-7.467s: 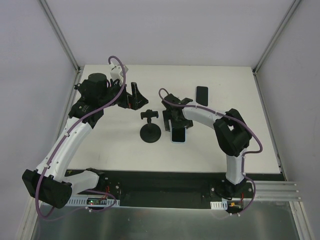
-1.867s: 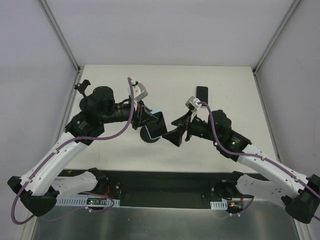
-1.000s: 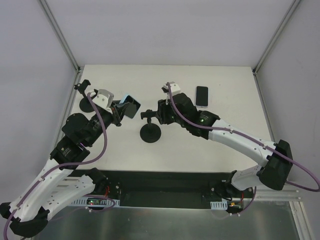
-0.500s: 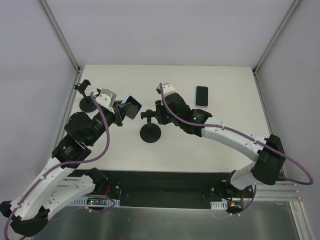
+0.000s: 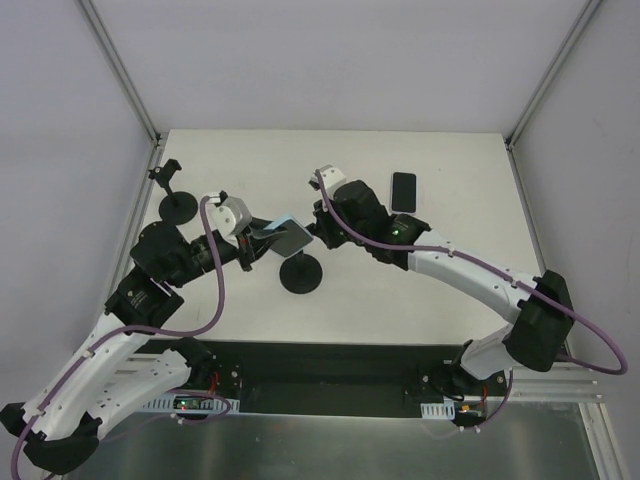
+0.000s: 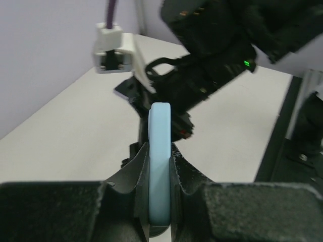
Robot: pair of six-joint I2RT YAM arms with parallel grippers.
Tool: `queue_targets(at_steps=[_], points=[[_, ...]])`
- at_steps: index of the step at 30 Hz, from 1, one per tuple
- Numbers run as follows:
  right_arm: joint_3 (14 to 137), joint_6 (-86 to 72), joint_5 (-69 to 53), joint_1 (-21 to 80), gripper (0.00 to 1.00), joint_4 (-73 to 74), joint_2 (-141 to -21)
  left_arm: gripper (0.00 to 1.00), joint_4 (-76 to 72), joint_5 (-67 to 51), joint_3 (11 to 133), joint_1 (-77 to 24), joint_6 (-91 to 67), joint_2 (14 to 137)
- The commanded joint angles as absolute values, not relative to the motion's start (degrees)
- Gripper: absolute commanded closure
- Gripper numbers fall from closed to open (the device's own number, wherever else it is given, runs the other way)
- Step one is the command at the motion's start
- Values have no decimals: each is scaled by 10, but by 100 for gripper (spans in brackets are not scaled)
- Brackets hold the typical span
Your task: Place the phone on the phone stand
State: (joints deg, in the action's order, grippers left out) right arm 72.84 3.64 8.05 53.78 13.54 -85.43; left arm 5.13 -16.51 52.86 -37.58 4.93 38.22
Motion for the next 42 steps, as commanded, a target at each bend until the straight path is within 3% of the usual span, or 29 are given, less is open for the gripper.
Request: queue_targets(at_steps=[1,6,9,18,29,42], points=[[718,86,-63,492,99,129,-808,100,-8,-396,570,-345,56,385],[716,129,-194,460,99,133,-804,100,-19,-647,608,-321,18,480],[726,151,-228,448,99,148,-809,100,-19,-676,642,-316,3,555],[740,161,-253,439,99,169,-821,100,-8,-683,712,-304,30,710],[741,150,-279,428,99,161,-823,100,-7,-628,710,-305,113,745],[738,160,-297,429,99,161,-830,100,-4,-687,701,-265,134,779]])
